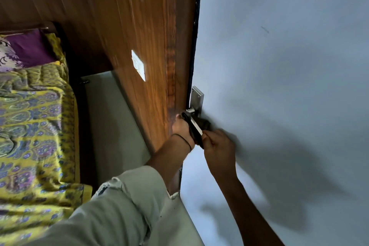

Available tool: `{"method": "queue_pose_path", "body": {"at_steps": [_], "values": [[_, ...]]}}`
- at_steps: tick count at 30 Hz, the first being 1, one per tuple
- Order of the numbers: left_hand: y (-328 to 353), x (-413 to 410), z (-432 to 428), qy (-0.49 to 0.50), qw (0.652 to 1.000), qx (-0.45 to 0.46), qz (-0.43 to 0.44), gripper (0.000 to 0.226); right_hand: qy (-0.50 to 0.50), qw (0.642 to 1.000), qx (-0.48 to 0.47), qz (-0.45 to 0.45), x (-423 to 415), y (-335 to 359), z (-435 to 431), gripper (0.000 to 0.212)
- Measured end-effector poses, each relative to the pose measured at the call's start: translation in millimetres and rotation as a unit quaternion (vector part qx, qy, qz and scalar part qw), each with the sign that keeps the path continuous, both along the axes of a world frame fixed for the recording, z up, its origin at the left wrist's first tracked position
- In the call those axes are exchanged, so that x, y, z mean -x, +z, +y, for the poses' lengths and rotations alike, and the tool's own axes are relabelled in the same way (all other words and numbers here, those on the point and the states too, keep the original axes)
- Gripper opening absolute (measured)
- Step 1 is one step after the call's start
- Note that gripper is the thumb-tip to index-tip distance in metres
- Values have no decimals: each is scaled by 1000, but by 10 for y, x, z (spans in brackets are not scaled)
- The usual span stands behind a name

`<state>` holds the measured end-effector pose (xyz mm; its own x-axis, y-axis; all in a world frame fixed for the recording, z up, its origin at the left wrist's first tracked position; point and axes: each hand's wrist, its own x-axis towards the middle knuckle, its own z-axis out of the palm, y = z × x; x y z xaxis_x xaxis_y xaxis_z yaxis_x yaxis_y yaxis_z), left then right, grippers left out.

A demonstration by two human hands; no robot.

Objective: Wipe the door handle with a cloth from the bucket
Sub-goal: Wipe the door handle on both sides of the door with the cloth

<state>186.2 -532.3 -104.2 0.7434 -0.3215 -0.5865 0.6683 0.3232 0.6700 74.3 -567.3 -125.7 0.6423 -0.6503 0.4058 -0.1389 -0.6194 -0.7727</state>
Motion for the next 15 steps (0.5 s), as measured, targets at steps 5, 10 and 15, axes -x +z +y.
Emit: {"method": "queue_pose_path", "body": {"at_steps": [5,10,15], "values": [[-138,319,71,-27,996,79,-9,53,-1,1000,-11,-7,35,5,-23,28],[-36,315,34,-28,993,-47,-100,42,-3,1000,-14,-9,27,-6,-17,25],[118,36,-82,-86,933,-274,-215,53,8,1000,15,12,19,-30,-51,24]]}}
